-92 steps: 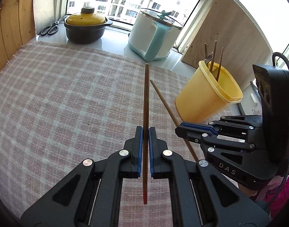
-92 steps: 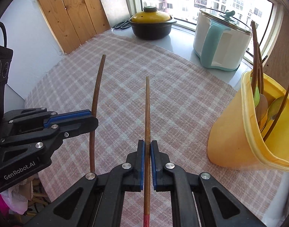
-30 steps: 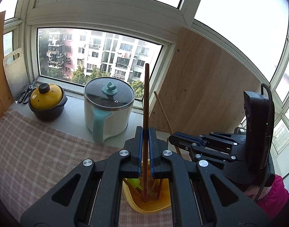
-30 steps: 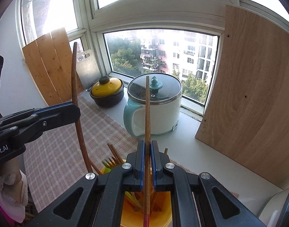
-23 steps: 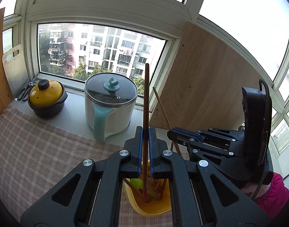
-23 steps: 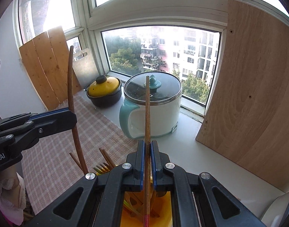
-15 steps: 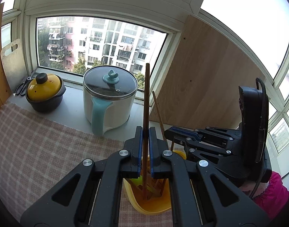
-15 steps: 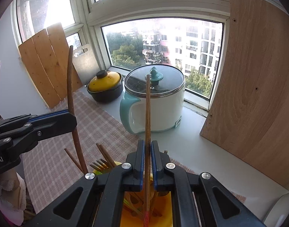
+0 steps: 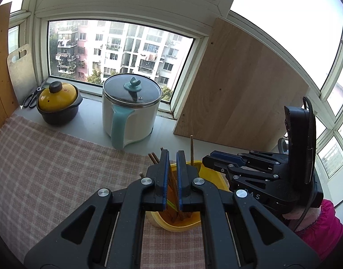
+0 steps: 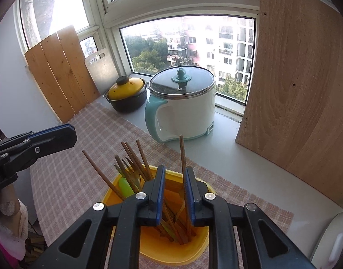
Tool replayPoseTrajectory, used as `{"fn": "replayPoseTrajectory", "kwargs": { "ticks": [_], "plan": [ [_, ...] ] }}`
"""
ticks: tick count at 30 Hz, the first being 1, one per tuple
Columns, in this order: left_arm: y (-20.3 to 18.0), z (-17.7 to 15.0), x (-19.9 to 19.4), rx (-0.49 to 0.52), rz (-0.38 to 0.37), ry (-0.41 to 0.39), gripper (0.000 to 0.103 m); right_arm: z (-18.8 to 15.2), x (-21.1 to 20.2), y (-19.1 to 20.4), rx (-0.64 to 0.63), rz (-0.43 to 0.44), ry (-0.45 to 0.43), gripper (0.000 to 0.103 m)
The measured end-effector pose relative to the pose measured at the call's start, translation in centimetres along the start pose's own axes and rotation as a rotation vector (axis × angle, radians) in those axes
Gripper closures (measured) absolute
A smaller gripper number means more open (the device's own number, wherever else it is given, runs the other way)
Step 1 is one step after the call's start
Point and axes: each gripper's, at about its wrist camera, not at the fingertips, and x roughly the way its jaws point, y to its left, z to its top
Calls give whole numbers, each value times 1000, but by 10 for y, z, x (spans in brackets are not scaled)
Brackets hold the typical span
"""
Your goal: Organize utensils
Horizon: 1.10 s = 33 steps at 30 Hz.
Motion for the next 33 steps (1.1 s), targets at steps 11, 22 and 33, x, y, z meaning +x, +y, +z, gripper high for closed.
{"fn": "replayPoseTrajectory", "kwargs": {
  "ticks": [11, 22, 33],
  "plan": [
    [-9, -29, -35, 43, 41, -23, 99, -26, -39, 22, -15, -10, -28, 83],
    [-21, -59, -63, 80, 95, -43, 63, -45, -70, 36, -21, -34, -69, 72],
    [-28, -76, -75, 98, 160, -52, 22, -62, -92, 42, 4, -107, -130, 18]
  ]
}}
